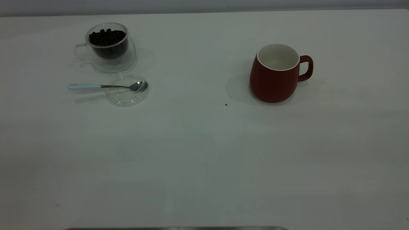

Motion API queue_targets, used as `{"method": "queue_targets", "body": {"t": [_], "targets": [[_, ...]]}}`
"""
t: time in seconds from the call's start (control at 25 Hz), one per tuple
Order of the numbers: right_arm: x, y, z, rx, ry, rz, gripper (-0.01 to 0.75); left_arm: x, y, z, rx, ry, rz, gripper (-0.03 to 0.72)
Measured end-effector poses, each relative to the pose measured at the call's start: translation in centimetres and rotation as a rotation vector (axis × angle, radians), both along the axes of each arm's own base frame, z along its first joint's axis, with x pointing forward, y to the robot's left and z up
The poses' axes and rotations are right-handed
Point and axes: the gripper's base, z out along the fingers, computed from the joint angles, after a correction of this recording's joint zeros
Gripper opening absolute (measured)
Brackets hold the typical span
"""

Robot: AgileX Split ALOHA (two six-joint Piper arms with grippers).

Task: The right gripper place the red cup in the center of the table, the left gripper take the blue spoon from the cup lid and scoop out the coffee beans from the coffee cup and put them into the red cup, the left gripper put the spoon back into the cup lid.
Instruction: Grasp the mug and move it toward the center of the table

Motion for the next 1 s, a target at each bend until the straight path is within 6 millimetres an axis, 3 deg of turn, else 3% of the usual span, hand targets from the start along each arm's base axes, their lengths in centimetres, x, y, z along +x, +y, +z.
{"method": "queue_targets", "body": {"t": [0.44,0.64,0.84,1.0], "targets": [[0.0,0.7,0.1,0.073,-0.003,0.047,0.573,0.0,0.0,0.0,0.000,0.000,0.000,0.586],[0.9,0.7,2.9,0.084,0.017,0.033,0.573,0.0,0.0,0.0,0.000,0.000,0.000,0.586],[5.5,-0.2,6.5,-0.030,0.101,-0.001,0.573,0.0,0.0,0.0,-0.001,0.000,0.001,0.586],[11.4,-0.8,6.7,-0.149,0.154,-0.003,0.573,0.0,0.0,0.0,-0.002,0.000,0.002,0.586]]}}
